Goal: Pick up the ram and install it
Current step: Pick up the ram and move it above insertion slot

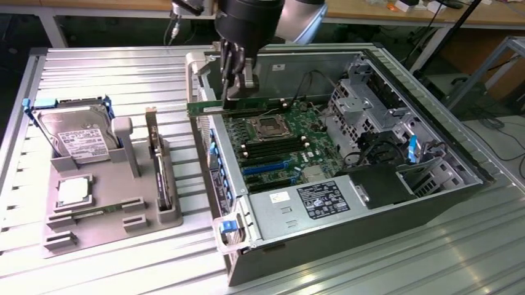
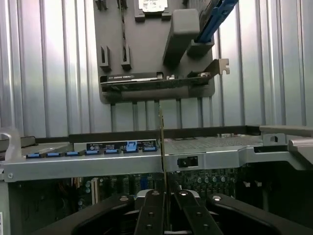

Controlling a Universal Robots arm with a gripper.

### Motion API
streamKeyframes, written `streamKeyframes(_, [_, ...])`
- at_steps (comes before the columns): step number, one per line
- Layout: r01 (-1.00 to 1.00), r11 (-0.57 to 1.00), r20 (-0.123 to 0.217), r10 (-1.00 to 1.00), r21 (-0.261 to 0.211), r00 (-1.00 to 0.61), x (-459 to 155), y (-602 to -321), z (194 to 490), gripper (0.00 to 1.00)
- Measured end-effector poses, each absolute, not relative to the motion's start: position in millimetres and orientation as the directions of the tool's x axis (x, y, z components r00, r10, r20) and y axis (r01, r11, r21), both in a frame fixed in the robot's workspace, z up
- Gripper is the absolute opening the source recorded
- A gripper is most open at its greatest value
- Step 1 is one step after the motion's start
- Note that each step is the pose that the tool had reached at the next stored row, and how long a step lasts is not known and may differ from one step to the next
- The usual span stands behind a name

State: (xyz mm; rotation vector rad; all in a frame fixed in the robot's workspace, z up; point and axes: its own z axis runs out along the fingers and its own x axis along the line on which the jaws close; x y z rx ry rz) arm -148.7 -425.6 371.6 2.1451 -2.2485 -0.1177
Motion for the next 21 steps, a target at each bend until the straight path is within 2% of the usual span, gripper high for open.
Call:
streamKeyframes(16, [-0.994, 0.044, -0.033, -0.998, 0.095, -0.048, -29, -416, 365, 0.14])
streamKeyframes(21, [-0.994, 0.044, -0.034, -0.998, 0.096, -0.048, -16, -415, 365, 0.14])
